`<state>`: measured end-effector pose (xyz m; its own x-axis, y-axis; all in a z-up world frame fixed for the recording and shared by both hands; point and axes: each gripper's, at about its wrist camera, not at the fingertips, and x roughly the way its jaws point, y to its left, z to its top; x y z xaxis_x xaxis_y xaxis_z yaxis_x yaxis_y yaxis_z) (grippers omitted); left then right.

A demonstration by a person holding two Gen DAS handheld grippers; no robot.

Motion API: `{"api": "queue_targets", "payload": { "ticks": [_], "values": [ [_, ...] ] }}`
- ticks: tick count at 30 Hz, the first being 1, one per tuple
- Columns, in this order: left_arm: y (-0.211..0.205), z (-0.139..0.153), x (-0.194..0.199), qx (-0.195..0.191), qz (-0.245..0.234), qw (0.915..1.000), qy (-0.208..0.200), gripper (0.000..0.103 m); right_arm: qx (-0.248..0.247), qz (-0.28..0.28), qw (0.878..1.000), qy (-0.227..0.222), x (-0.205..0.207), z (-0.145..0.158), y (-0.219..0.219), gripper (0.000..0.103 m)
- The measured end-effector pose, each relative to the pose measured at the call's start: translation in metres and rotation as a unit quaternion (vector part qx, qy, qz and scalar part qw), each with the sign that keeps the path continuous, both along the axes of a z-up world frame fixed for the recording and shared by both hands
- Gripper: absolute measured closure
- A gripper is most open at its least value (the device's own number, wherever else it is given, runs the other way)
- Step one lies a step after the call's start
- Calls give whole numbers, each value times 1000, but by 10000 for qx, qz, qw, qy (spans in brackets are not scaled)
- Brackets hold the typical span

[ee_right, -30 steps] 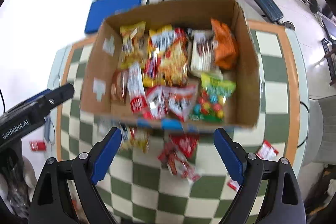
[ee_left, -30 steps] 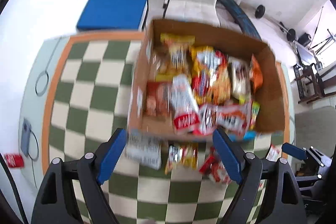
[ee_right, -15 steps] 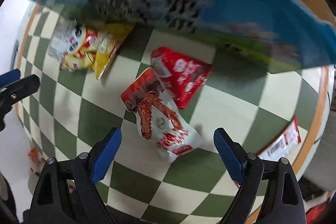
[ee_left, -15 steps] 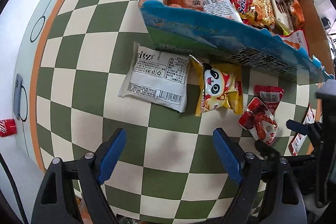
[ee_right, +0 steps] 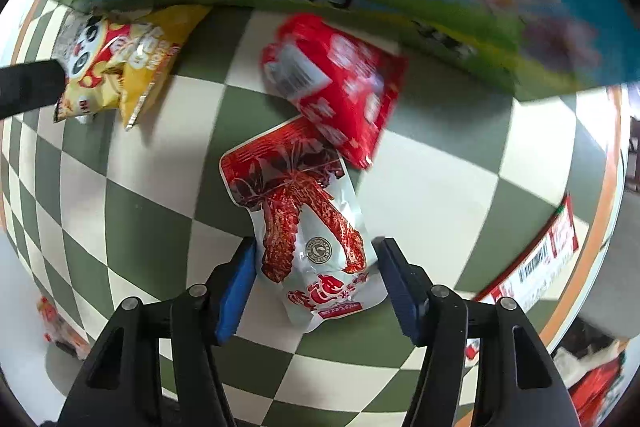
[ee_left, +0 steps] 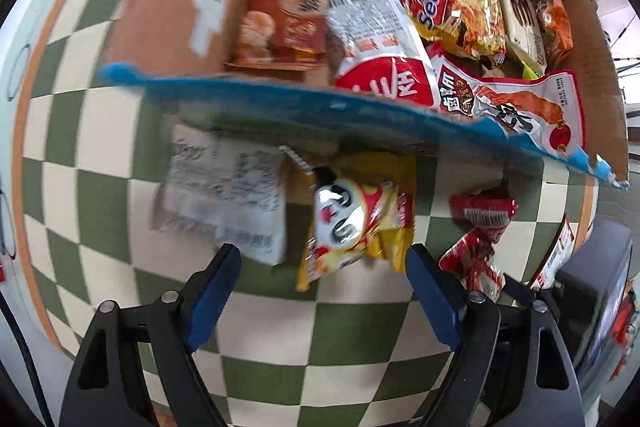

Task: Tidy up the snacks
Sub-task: 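Grasp the red chili-strip packet with the right gripper while the left grasps the yellow panda bag, then carry both packets into the box and open both grippers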

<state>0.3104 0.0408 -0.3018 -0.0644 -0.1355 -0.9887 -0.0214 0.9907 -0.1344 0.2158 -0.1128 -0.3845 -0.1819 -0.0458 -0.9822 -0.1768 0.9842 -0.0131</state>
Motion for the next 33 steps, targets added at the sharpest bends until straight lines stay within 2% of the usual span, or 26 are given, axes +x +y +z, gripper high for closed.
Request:
{"api": "queue_targets", "payload": {
  "ticks": [5, 6, 7, 8, 12, 23, 33],
  "values": [
    [-7, -27, 12, -159, 43, 9995, 285, 21, 66, -238, 9997, 27, -10, -3, -19, 40],
    [-7, -29, 13, -156, 63, 9994, 286, 39, 69, -267, 9996, 26, -11, -3, -21, 40],
    [-8, -32, 13, -225, 72, 9992, 314, 46, 72, -290, 9996, 26, -11, -2, -22, 41],
    [-9, -33, 12, -291, 71, 9989, 353, 50, 82, -302, 9995, 30, -12, -3, -24, 41],
    [-16, -25, 2, -24, -95, 9999, 87, 59, 89, -339, 9994, -17, -14, -1, -29, 43],
    [-19, -5, -49, 69, -232, 9997, -77, 61, 392, -430, 9982, -165, -15, 17, -39, 45],
    [-38, 55, -82, -210, -450, 9971, -576, 61, 962, -647, 9922, -458, -18, 71, -73, 45]
  ]
}}
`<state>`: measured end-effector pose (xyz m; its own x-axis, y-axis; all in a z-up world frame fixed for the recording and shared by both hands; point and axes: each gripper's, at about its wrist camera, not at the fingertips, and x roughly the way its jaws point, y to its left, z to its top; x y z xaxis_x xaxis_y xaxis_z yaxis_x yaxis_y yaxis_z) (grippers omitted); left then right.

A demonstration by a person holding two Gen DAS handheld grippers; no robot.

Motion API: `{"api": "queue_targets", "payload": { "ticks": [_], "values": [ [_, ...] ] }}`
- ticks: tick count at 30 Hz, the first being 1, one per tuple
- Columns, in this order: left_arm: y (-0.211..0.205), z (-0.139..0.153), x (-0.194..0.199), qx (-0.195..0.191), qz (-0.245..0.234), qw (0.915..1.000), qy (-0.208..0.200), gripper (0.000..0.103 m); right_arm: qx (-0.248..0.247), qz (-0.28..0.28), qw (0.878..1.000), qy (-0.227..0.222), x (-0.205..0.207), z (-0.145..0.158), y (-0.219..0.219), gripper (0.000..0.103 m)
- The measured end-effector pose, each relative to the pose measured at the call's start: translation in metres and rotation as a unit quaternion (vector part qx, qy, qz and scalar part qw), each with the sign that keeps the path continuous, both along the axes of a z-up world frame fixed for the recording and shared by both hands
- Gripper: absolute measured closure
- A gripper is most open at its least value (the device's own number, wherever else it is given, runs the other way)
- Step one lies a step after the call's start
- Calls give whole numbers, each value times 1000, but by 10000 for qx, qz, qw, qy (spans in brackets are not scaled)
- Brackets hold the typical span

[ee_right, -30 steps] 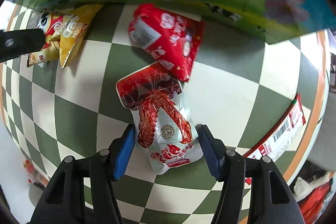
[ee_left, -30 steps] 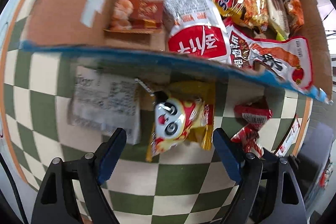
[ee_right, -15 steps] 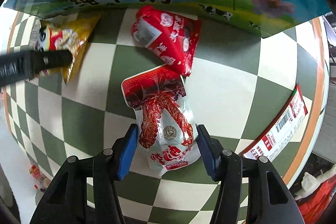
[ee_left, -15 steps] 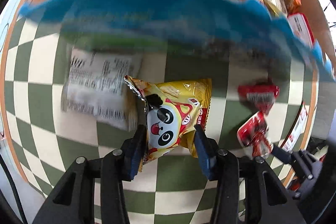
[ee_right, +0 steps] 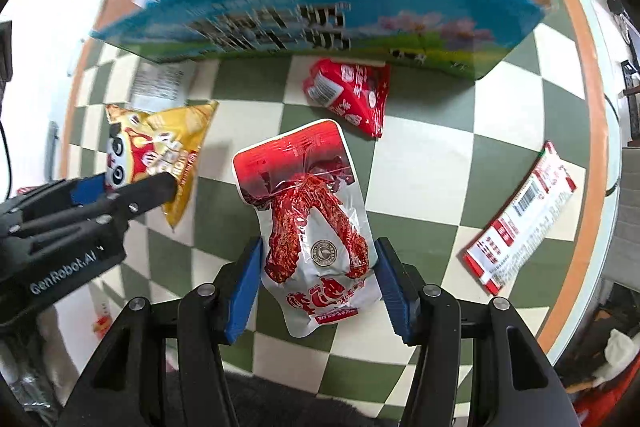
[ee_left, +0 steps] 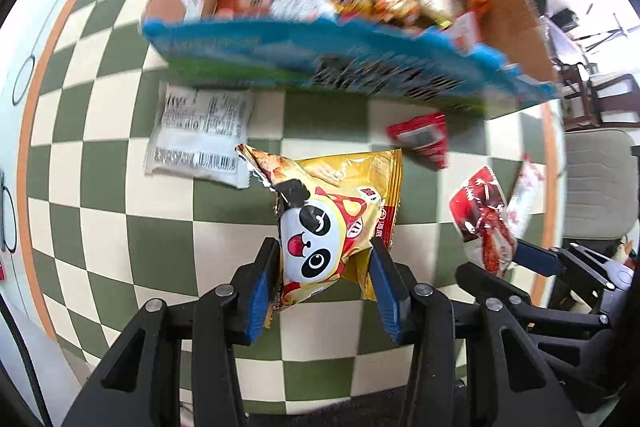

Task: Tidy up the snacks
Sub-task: 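Carry both packets into the box and open both grippers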

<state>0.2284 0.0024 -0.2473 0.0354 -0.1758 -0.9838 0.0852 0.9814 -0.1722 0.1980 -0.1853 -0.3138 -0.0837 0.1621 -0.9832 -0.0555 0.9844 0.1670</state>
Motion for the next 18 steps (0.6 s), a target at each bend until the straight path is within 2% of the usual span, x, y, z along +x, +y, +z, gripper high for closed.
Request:
{"api": "queue_targets", "payload": {
  "ticks": [5, 10, 14, 18],
  "values": [
    [4, 54, 18, -257, -50, 9988, -425, 61, 319, -216, 9990, -236, 12, 56, -6, 45],
    [10, 101, 50, -338, -44, 9959, -833, 61, 687, -659, 9929, -708, 33, 109, -27, 45],
    [13, 110, 83, -214, -12, 9951, -963, 61, 686, -940, 9870, -1104, 67, 136, -34, 45],
    [22, 96, 118, -89, 99, 9969, -780, 61, 571, -1319, 9811, -1298, 105, 142, -49, 45]
  ]
}}
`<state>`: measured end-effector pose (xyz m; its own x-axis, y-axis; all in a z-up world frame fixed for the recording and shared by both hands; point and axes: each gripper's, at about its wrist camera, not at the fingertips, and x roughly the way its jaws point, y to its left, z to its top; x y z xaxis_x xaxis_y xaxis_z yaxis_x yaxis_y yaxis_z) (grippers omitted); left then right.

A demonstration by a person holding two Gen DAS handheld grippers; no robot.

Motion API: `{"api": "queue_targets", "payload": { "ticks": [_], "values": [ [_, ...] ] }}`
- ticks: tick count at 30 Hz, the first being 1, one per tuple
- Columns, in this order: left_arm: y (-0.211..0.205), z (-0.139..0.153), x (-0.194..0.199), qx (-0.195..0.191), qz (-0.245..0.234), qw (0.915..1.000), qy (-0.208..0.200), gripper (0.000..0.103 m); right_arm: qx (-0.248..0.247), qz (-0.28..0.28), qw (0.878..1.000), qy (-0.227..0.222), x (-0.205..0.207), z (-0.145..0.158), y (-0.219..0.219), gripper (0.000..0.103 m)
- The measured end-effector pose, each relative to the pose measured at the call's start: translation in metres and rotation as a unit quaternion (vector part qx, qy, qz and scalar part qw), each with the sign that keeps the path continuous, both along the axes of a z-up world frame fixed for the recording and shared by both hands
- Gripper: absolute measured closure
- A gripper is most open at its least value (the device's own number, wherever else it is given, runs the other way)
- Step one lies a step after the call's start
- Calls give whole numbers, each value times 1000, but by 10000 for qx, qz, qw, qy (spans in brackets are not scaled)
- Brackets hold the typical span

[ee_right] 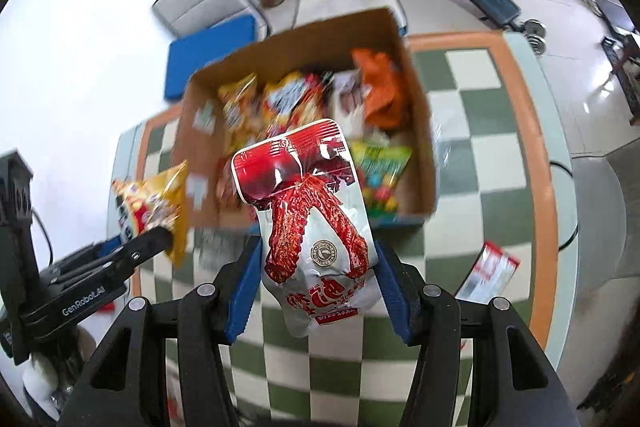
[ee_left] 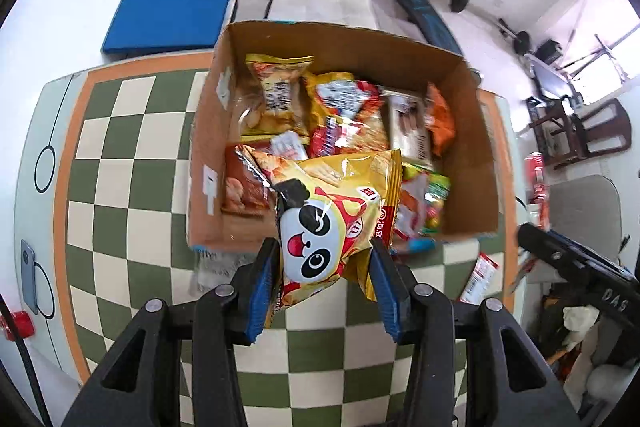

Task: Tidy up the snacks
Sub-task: 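Carry both packets into the box and open both grippers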

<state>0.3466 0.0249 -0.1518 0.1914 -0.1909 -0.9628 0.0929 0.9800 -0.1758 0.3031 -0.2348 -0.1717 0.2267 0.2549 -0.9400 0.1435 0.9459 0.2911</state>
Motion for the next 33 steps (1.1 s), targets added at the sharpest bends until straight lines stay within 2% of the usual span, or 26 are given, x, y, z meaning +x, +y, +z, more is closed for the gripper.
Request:
{"api": "queue_targets", "payload": {
  "ticks": [4, 10, 17, 21, 22, 23, 24, 25, 26, 33],
  "values": [
    [13, -31, 30, 96, 119, 9990, 409, 61, -37, -266, 9996, 87, 32, -20, -9, 45],
    [28, -74, 50, 136, 268, 9943, 1018, 61, -183, -458, 9982, 343, 58, -50, -15, 45],
    [29, -93, 51, 340, 265, 9905, 1304, 58, -289, -497, 9968, 555, 67, -76, -15, 43],
    [30, -96, 53, 276, 355, 9893, 1389, 57, -187, -647, 9952, 716, 72, -85, -20, 39],
    [30, -94, 53, 287, 387, 9895, 1360, 55, -194, -647, 9947, 775, 72, -86, -21, 32],
    [31, -93, 54, 288, 396, 9899, 1327, 42, -209, -651, 9942, 835, 73, -88, -21, 19],
    [31, -91, 54, 292, 408, 9903, 1294, 24, -242, -686, 9939, 828, 73, -88, -22, 15],
    [33, -88, 55, 273, 456, 9909, 1237, 16, -264, -685, 9941, 797, 73, -86, -22, 15],
    [34, -85, 55, 243, 469, 9914, 1198, 13, -268, -677, 9943, 783, 72, -85, -22, 15],
    [33, -60, 51, 217, 464, 9949, 874, 13, -354, -495, 9962, 630, 66, -72, -16, 14]
  ]
}}
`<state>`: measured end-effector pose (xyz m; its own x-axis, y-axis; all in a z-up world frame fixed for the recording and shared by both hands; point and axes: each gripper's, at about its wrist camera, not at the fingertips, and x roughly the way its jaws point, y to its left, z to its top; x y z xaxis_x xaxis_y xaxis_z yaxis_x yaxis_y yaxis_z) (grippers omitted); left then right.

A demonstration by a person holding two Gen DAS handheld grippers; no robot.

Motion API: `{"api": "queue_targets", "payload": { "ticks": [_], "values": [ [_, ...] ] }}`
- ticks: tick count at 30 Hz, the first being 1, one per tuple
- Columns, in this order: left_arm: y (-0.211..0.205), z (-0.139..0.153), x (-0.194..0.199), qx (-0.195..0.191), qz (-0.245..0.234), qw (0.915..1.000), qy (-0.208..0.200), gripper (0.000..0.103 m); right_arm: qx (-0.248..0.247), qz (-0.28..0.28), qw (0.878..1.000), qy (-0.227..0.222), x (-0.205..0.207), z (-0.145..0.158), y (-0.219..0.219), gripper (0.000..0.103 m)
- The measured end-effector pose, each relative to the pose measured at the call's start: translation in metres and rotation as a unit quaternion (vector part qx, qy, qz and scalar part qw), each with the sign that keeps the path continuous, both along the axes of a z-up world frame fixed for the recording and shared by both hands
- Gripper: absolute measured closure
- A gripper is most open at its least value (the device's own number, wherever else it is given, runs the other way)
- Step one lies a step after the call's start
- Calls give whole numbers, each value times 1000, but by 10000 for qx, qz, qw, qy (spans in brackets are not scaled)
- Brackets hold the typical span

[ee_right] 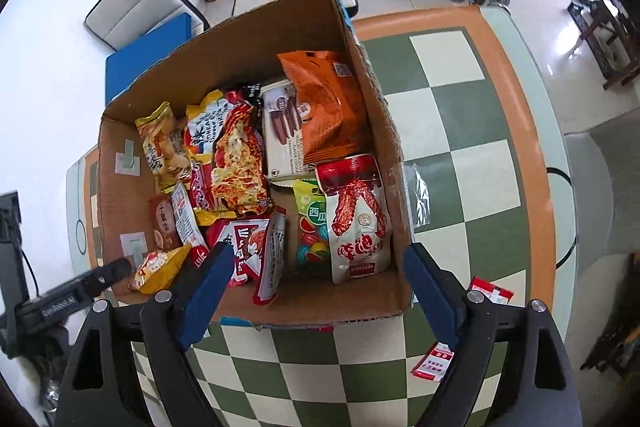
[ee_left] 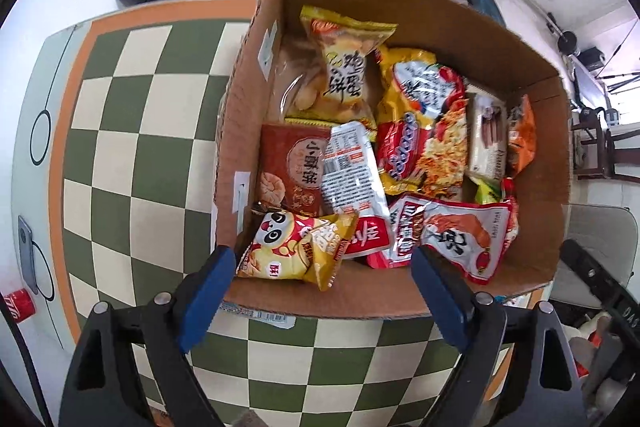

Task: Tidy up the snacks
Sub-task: 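Carry both packets into the box and open both grippers, then grasp the red-and-white strip packet with the right gripper while the left reaches toward the white packet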

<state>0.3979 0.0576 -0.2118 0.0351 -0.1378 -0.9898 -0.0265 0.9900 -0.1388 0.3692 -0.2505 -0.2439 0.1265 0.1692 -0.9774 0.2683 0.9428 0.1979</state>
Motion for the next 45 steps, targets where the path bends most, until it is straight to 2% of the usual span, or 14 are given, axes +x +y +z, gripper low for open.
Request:
{"api": "queue_targets", "payload": {
  "ticks": [8, 17, 19, 25, 30, 34, 37, 43, 45],
  "values": [
    [-14, 30, -23, -9, -141, 9989, -441, 13, 75, 311, 9994, -102, -19, 11, 17, 12],
    [-22, 57, -56, 220, -157, 9954, -917, 13, -295, 722, 9964, -327, -48, 38, 41, 12],
    [-23, 63, -63, 291, -171, 9941, -1036, 7, -402, 768, 9954, -405, -55, 47, 43, 12],
    [-26, 81, -85, 240, -159, 9898, -1399, 5, -434, 817, 9937, -628, -71, 69, 44, 12],
    [-33, 80, -111, 559, -121, 9830, -1742, 5, -150, 531, 9961, -688, -89, 74, 30, 10],
    [-42, 49, -128, 799, -85, 9854, -1498, 5, -5, -211, 9993, -314, -116, 45, -14, 10],
    [-46, 12, -138, 768, -23, 9912, -1075, 5, -14, -769, 9968, 238, -136, 2, -52, 10],
    [-51, -57, -157, 781, 31, 9965, -285, 5, 80, -1405, 9834, 1144, -160, -85, -96, 10],
    [-50, -71, -161, 782, 83, 9968, -131, 5, -18, -1444, 9809, 1302, -162, -103, -98, 10]
  ]
}}
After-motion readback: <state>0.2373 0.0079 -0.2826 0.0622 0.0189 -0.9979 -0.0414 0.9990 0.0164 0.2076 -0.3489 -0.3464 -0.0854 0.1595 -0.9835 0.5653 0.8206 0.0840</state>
